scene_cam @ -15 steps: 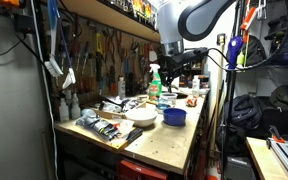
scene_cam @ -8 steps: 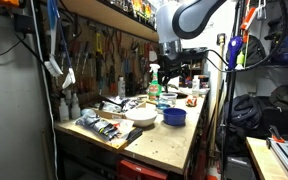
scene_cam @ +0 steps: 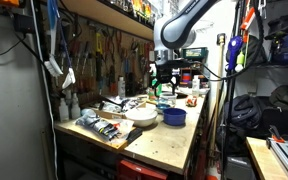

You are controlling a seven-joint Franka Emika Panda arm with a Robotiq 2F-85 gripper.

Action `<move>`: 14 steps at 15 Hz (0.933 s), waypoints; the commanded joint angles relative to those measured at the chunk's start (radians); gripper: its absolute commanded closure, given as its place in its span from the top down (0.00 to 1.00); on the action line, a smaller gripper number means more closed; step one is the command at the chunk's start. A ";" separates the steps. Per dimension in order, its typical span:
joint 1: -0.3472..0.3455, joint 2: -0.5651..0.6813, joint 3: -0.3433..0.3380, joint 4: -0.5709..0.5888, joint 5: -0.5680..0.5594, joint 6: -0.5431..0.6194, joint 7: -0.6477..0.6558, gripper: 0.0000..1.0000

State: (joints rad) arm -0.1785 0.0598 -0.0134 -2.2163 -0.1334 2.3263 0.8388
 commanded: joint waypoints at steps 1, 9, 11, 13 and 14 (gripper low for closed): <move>0.030 0.076 -0.042 0.064 0.098 0.033 -0.099 1.00; 0.023 0.150 -0.104 0.158 0.185 0.029 -0.355 1.00; 0.027 0.155 -0.111 0.156 0.182 0.034 -0.386 0.99; 0.029 0.159 -0.113 0.151 0.180 0.037 -0.407 0.74; 0.030 0.162 -0.114 0.151 0.178 0.038 -0.412 0.68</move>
State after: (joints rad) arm -0.1661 0.2072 -0.1094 -2.0655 0.0212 2.3525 0.4702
